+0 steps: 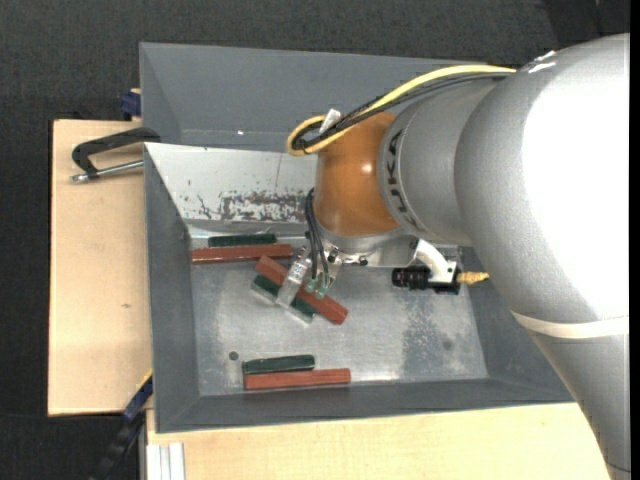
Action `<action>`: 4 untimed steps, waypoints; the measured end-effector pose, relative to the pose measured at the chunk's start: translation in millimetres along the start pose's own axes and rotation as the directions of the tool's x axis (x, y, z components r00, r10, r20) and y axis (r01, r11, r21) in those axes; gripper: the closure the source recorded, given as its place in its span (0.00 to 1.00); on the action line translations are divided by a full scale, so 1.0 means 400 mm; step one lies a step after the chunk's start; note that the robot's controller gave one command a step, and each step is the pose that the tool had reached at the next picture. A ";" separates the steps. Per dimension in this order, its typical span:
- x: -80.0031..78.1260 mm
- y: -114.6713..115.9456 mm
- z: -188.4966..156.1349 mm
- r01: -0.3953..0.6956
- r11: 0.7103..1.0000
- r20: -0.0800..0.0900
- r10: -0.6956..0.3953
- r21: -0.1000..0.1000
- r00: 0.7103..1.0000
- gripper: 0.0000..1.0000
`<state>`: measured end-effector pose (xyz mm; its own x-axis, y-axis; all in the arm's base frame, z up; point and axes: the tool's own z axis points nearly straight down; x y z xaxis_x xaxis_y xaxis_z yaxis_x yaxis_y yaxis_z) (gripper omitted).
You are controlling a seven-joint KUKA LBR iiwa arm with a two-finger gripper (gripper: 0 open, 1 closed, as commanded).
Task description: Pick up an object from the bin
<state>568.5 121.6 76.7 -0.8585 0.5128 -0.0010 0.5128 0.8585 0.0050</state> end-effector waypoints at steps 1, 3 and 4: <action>0.003 -0.003 -0.027 0.000 1.000 -0.003 0.000 0.004 1.000 1.00; 0.003 -0.003 -0.131 0.000 1.000 -0.004 0.000 0.006 1.000 1.00; 0.001 -0.001 -0.187 0.000 1.000 -0.001 0.000 0.003 1.000 1.00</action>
Offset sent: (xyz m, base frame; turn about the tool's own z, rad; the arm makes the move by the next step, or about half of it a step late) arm -0.0001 0.0000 0.0908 0.0000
